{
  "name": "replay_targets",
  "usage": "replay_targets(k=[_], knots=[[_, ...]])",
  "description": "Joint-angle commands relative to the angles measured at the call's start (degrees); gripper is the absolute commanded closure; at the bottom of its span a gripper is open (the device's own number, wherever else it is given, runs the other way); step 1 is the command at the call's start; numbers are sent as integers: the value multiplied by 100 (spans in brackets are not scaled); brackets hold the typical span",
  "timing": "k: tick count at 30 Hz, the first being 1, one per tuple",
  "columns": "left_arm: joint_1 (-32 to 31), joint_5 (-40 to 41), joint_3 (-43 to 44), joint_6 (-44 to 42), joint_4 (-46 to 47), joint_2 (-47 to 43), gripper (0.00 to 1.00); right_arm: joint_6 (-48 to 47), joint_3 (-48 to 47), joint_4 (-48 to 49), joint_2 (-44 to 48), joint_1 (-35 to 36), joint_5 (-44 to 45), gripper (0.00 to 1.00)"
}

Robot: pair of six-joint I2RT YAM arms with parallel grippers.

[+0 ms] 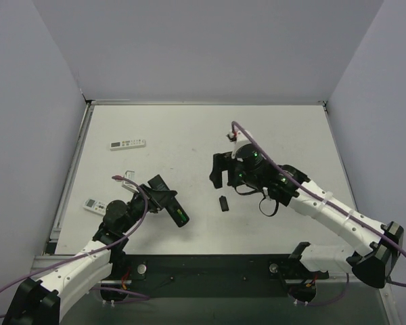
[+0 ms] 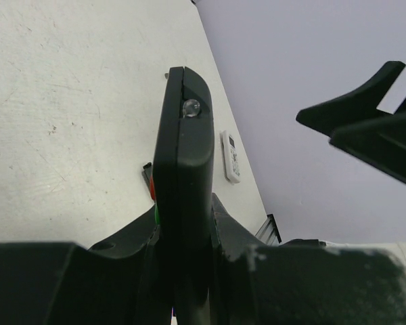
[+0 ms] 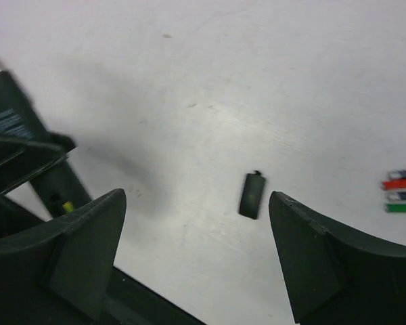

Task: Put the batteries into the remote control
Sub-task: Move the battery to the center of the board.

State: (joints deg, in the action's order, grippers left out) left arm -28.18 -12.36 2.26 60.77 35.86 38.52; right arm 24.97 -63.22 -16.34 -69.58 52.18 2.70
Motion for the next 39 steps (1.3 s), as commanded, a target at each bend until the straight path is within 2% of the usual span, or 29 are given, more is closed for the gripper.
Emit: replay_targets(k=[1,2,7,12,15,19,20,22,30,34,39], knots=[[-12,-12,2,-180,185,-64,100,342,363,-879,261,-927,319,19],[-12,-38,2,-189,176,-73,100,350,407,-1080,235,-1373,284,19],[-12,-91,37,-320,18,-222,100,27,705,-1311,-37,-2422,468,23],[-12,-258,116,-461,-44,-266,100,-844,653,-1258,-801,-3257,-182,29],[-12,-302,125,-522,-52,-249,100,-1038,574,-1083,-1267,-3416,-478,29],[-12,-442,248,-645,-158,-144,100,-986,460,-854,-1864,-3548,-717,36],[-12,-451,257,-654,-184,-143,100,-864,390,-871,-1944,-3540,-657,41],[-12,-451,240,-628,-193,-126,100,-757,381,-862,-2076,-3548,-543,42],[-3,-469,231,-646,-246,-196,100,-116,767,-590,-2068,-3548,37,43],[-3,-469,222,-654,-307,-257,100,306,1004,-379,-2016,-3549,371,46],[-3,-460,196,-646,-325,-293,100,-368,935,-317,-2051,-3548,92,49]])
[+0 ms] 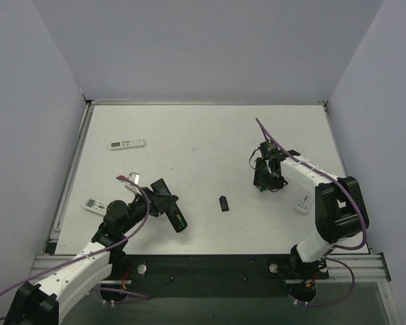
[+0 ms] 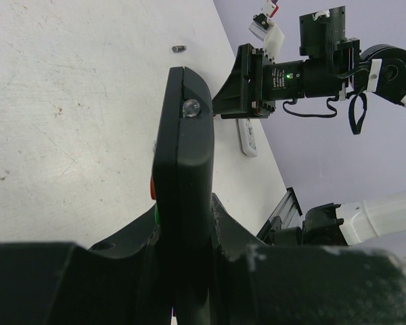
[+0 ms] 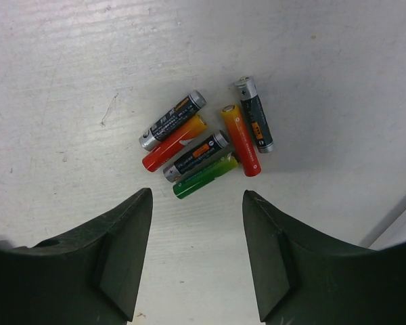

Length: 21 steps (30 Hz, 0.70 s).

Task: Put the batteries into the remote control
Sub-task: Move the battery to the center of the board.

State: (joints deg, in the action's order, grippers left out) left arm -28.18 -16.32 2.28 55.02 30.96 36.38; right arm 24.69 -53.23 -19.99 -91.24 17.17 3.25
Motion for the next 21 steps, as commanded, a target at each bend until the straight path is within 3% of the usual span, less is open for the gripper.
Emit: replay_targets(k=[1,9,21], knots=[[-3,-65,185,-71,173,-70,100,-507,-91,30,89,-38,-34,49],[-3,-126,176,-44,288,62,100,-1746,-363,-58,-95,-3,-166,48],[-3,-117,176,-44,270,62,100,-1854,-574,-93,-500,6,-272,46]])
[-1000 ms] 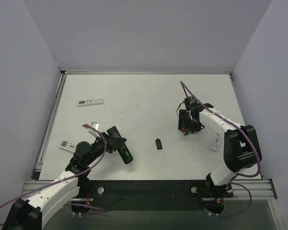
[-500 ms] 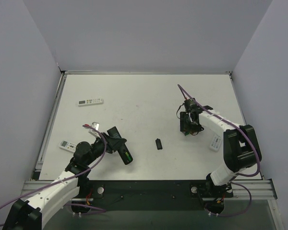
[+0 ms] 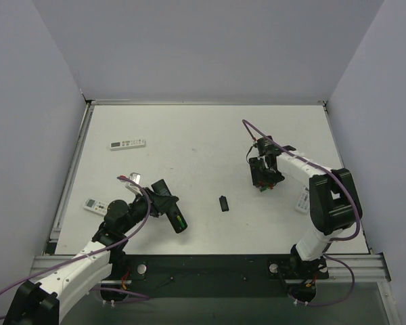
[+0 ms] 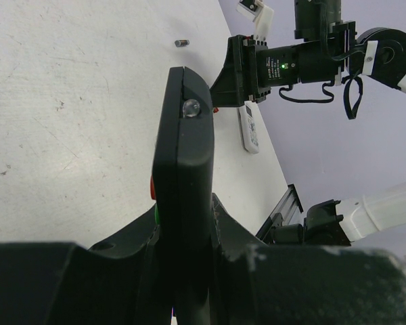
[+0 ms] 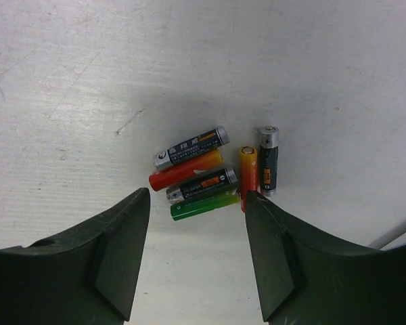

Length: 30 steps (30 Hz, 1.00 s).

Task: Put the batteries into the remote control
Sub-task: Move the battery to the center of the board.

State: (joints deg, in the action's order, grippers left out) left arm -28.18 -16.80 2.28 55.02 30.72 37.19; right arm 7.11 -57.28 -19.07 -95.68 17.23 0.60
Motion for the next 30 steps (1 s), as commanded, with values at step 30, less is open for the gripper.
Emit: replay_targets(k=[30], knots=[[-3,-113,211,-9,259,-10,100,422,24,-554,-47,52,-368,47]])
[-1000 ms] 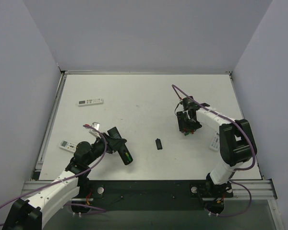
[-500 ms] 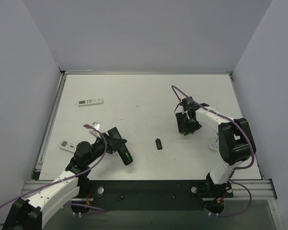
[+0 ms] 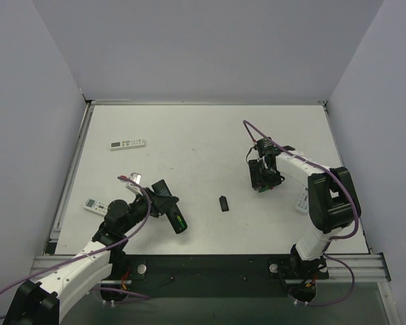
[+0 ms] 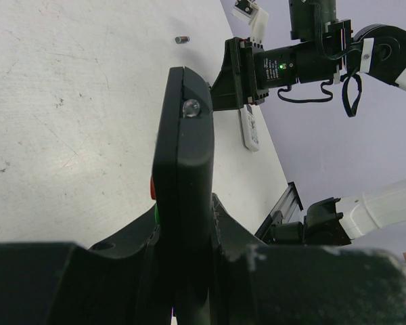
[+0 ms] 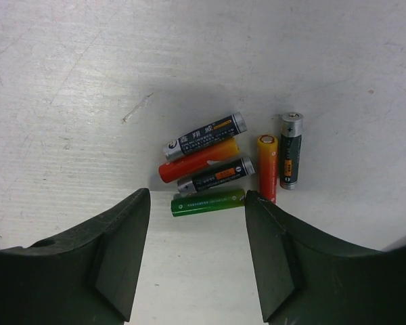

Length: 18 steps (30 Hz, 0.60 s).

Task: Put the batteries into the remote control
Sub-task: Move the battery to the center of the board.

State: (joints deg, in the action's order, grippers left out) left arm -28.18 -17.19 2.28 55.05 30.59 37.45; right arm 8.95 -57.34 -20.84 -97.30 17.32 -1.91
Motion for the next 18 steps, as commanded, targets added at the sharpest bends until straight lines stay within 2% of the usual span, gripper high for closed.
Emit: replay_targets(k=[1,18], knots=[[-3,-83,211,-3,272,-19,100,265,30,-412,114,61,-116,47],[-3,-74,158,94,263,-177,100,740,-40,-693,115,763,-511,47]])
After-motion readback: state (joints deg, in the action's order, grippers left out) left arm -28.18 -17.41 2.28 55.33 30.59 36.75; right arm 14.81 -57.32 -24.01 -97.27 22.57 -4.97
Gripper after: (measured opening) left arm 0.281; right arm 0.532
